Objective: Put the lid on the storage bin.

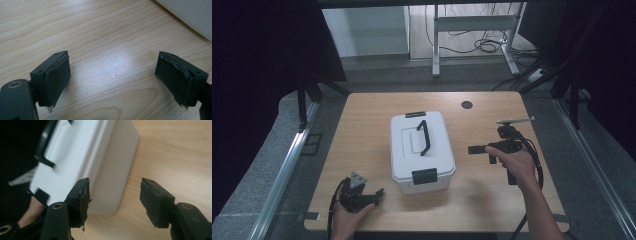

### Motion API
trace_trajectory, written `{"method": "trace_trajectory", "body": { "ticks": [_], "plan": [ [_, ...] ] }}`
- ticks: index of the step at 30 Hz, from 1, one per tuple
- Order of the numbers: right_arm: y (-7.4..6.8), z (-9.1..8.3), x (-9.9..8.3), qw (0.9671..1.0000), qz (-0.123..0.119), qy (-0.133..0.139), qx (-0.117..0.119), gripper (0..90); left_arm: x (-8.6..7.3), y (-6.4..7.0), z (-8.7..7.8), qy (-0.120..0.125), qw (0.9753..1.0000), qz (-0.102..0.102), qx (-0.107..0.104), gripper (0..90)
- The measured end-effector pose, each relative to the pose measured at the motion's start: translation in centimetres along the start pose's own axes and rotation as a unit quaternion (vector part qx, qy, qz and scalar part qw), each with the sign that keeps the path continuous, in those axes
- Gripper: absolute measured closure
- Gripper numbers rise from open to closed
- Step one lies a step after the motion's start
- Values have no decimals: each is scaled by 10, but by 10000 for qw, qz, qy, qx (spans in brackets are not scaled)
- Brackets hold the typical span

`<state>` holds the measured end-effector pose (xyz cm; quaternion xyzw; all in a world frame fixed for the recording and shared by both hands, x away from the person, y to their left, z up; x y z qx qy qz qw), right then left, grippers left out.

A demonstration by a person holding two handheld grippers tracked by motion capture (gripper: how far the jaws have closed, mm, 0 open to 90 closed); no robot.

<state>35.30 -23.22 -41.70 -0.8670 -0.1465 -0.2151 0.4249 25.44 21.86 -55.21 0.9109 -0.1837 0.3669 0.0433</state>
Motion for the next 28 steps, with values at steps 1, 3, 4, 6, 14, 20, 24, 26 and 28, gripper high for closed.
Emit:
{"method": "trace_trajectory", "body": {
  "ticks": [1,3,4,6,14,20,24,26,28],
  "plan": [
    [4,-1,-4,10000,-18,-45,-60,407,0,0,0,-3,10000,5,0,127],
    [9,-2,-11,9999,-53,5,-104,407,0,0,0,-6,10000,9,0,128],
    [12,-2,-14,9999,-50,46,-86,407,0,0,0,-6,10000,9,0,127],
    [15,-3,-18,9999,-54,79,-75,406,0,0,0,-5,10000,8,-1,128],
    [48,2,-50,9999,37,91,-88,386,0,0,0,-12,10000,20,2,128],
    [59,-2,-57,9998,65,142,-111,380,0,0,0,-12,10000,20,2,128],
    [62,-4,-58,9997,48,228,-100,378,0,0,0,-12,10000,19,2,128],
    [62,-2,-60,9998,28,221,-13,370,0,0,0,-12,10000,18,3,128],
    [63,-1,-60,9998,10,195,13,367,0,0,0,-13,10000,19,3,128]
  ]
}}
Point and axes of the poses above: each handheld gripper's, and its own axes: z roughly forward along the jaws, x roughly out of its top, y roughly to its right, the point moved 1 cm from there along z, roughly forward along the jaws, and after that the axes turned 7 degrees about x, right-handed, at the moved point
